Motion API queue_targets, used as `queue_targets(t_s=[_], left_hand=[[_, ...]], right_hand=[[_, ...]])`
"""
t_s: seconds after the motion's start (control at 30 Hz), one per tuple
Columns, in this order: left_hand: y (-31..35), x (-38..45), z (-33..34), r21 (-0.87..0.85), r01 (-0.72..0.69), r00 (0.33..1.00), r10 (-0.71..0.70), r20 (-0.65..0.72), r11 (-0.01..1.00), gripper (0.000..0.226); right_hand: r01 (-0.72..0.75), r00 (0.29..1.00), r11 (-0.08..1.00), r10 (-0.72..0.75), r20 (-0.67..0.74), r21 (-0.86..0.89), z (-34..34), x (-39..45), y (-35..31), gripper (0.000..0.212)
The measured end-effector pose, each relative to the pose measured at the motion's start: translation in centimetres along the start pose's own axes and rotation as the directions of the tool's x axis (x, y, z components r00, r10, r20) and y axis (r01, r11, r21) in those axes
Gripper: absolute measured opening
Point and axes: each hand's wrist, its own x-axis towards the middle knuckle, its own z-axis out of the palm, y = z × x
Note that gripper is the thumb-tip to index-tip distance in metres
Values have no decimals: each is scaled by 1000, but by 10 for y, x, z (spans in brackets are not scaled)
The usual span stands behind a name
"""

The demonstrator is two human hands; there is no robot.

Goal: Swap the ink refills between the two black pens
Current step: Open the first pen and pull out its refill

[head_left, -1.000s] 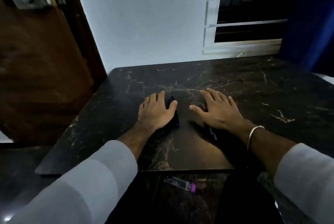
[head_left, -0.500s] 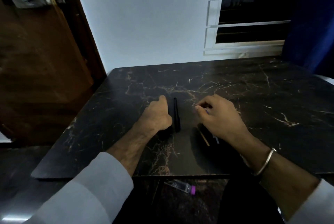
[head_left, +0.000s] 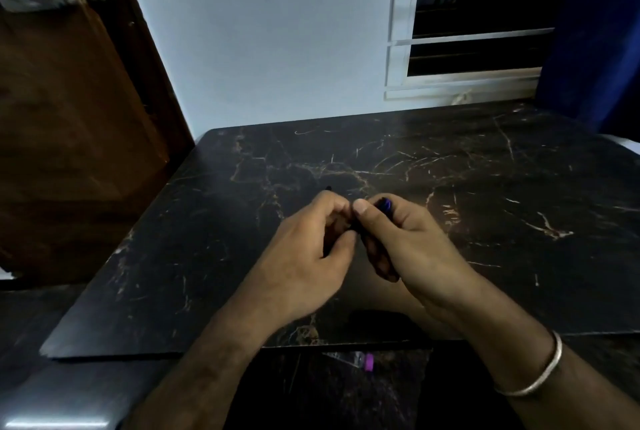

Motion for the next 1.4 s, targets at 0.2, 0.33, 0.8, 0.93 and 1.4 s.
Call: queue_targets(t_s=[0.2,0.33,0.8,0.93,1.4], left_hand=[[11,-13,16,-62,-48,994,42,-100,997,18],[-9,-36,-11,-115,5,987,-24,-159,993,35],[-20,-38,10,269,-171,983,183,-22,948,31],[-20,-37,19,269,-124,987,146,-64,955,35],[-22,-16,-2,110,-112,988,99,118,988,20]], right_hand=[[68,986,989,-47,-157,129,1,-11,-10,38],[196,829,874,94,-552,444,-68,-15,-47,21],[-115,985,957,144,93,-265,-18,-51,1,60],[45,995,946,-15,96,-322,-15,-43,8,46],[412,910,750,-360,203,-518,-26,-26,26,8]])
